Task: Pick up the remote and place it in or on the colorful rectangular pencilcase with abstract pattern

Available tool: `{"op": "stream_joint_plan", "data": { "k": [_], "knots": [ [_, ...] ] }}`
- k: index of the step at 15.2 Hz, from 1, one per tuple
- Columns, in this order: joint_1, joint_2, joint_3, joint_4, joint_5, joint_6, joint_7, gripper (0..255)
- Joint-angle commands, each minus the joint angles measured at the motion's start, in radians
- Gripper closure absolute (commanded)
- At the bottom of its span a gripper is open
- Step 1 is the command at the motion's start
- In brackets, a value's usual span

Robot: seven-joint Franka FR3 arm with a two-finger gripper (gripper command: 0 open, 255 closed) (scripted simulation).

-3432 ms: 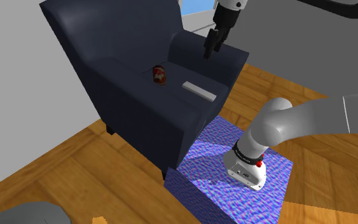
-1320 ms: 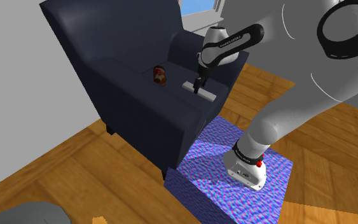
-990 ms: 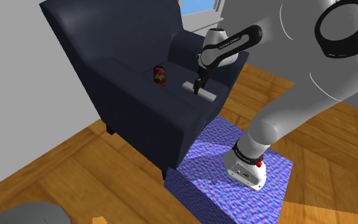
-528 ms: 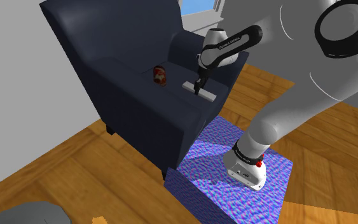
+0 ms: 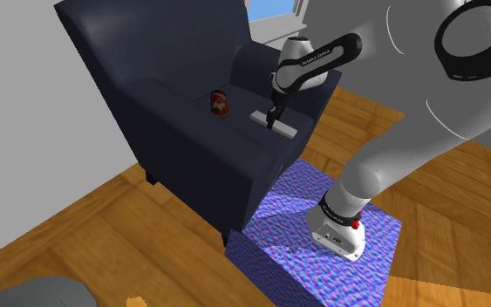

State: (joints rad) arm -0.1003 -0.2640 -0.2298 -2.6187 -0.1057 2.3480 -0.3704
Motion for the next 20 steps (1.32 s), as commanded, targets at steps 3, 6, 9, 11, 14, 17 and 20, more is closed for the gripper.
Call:
{"op": "stream_joint_plan", "data": {
  "k": [3, 6, 9, 11, 14, 17, 20],
  "knots": [
    [-0.002, -0.037, 0.004, 0.025, -0.003, -0.062, 0.001, 255],
    [-0.003, -0.065, 0.008, 0.045, -0.005, -0.109, 0.003, 255],
    [-0.003, -0.089, 0.012, 0.068, -0.006, -0.156, 0.005, 255],
    [-0.004, -0.104, 0.014, 0.084, -0.006, -0.187, 0.005, 255],
    [-0.004, -0.124, 0.018, 0.109, -0.006, -0.232, 0.006, 255],
    [-0.004, -0.142, 0.022, 0.136, -0.005, -0.277, 0.006, 255],
    [-0.003, -0.157, 0.026, 0.165, -0.004, -0.321, 0.006, 255]
  ]
}}
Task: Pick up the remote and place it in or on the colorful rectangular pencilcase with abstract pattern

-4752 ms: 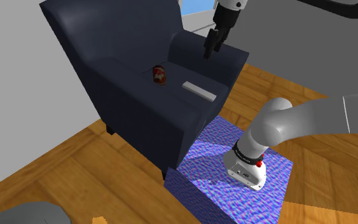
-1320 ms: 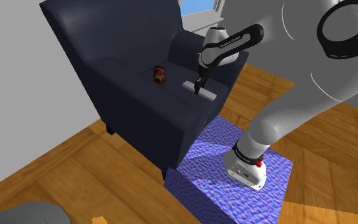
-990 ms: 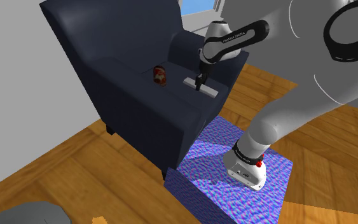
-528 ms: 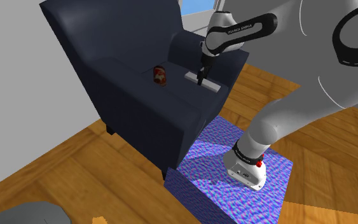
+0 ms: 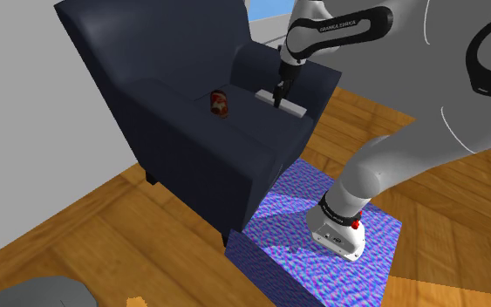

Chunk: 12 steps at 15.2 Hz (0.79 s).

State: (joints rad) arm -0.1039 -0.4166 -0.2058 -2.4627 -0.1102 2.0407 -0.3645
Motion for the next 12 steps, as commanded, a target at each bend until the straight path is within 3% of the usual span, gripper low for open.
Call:
{"op": "stream_joint_plan", "data": {
  "k": [1, 12],
  "knots": [
    [0.001, -0.009, 0.003, 0.019, 0.001, -0.028, 0.000, 255],
    [0.079, 0.331, 0.069, 0.361, 0.082, -0.036, 0.092, 255]
  ]
}}
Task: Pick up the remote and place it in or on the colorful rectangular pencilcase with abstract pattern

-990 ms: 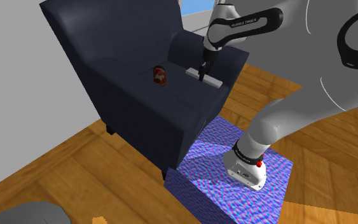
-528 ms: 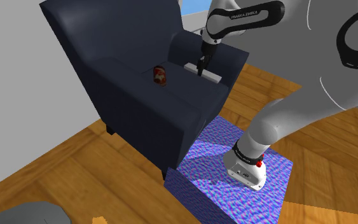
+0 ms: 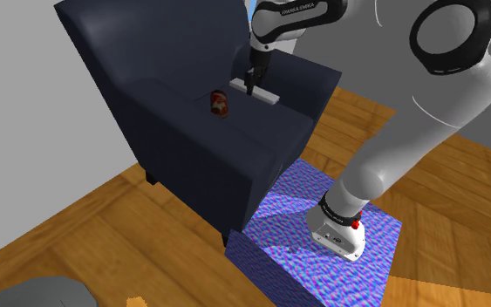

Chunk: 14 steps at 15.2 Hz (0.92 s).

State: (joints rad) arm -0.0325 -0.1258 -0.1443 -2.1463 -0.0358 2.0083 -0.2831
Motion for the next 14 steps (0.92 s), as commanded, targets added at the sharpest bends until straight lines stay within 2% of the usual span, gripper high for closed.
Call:
{"op": "stream_joint_plan", "data": {
  "k": [1, 8, 9, 14],
  "knots": [
    [0.013, 0.075, 0.013, 0.084, 0.013, -0.010, 0.019, 255],
    [0.045, 0.325, 0.044, 0.406, 0.043, -0.084, 0.072, 255],
    [0.051, 0.393, 0.051, 0.503, 0.048, -0.113, 0.084, 255],
    [0.051, 0.407, 0.052, 0.454, 0.050, -0.050, 0.084, 255]
  ]
}}
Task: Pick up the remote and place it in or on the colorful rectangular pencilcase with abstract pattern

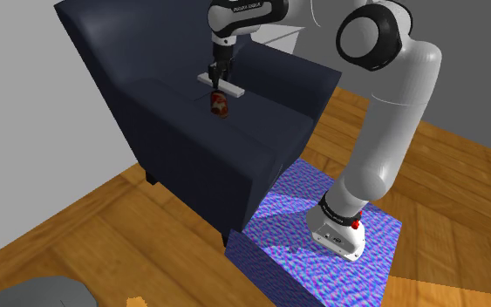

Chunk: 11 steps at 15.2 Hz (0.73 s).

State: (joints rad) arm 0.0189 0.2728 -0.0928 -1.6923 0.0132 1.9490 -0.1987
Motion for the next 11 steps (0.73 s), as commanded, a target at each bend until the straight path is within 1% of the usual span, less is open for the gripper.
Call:
{"op": "stream_joint_plan", "data": {
  "k": [1, 9, 11],
  "knots": [
    [0.000, 0.012, 0.000, -0.009, 0.001, 0.021, -0.001, 255],
    [-0.001, 0.046, 0.002, -0.071, 0.005, 0.117, -0.002, 255],
    [-0.001, 0.047, 0.002, -0.073, 0.005, 0.120, -0.002, 255]
  ]
}}
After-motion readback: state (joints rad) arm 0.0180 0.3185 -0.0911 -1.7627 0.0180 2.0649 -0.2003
